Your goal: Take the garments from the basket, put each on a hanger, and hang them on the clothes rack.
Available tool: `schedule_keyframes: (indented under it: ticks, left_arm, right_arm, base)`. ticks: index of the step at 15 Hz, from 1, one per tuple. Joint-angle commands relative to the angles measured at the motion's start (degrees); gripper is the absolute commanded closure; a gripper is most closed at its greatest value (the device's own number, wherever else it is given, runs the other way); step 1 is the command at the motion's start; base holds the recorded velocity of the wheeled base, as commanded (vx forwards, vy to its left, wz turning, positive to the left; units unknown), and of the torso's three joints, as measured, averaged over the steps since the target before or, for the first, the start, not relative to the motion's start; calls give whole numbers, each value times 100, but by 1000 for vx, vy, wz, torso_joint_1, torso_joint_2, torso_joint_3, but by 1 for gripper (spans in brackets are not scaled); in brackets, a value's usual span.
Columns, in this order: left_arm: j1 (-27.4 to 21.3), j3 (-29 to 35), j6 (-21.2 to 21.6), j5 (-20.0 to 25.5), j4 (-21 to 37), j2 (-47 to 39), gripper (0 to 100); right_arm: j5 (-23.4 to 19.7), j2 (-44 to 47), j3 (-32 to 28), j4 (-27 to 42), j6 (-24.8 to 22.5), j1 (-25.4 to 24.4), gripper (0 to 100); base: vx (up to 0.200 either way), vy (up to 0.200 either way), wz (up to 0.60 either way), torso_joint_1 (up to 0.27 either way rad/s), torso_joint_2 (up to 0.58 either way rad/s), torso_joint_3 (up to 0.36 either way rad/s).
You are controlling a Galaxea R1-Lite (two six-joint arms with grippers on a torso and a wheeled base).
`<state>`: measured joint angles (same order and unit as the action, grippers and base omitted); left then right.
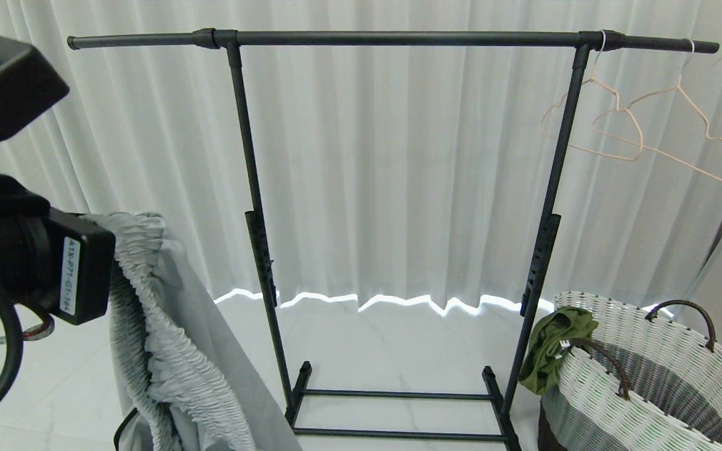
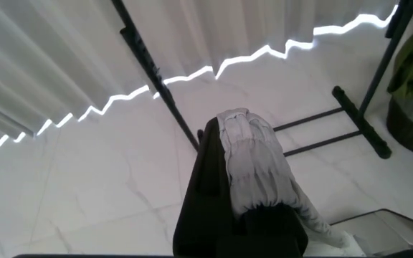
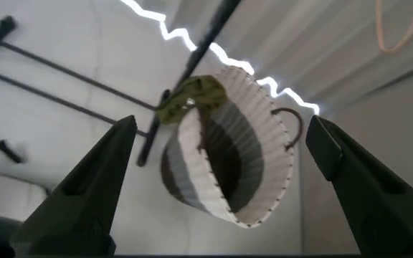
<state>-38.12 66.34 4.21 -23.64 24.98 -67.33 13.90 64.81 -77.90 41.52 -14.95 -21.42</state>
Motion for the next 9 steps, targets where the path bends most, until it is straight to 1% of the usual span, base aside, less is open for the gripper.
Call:
schedule_keyframes:
  ticks: [1,3,5,6,9]
  left_arm:
    - [121,-403,1,8,-125,343,100]
    - [182,-385,1,8,-125,352,100]
    - [200,-394,1,8,-125,352,100]
    - [191,-403,1,17,-125,343,100]
    - [200,-403,1,35,-125,343,100]
  right_arm:
    - [-1,-179,521,-399,-211,349,0]
    - [34,-214,1110,-1094,-448,490,0]
    - [104,-328,1646,-1744,-878,700,0]
    - [78,-381,1892,-2078,-993,815,0]
    - [87,-434,2490,-2878,-1010,841,0]
  base:
    - [0,0,0,0,0,0]
    - [0,0,0,0,0,0]
    - [0,0,0,0,0,0]
    - [0,0,0,0,0,0]
    - [0,0,0,0,0,0]
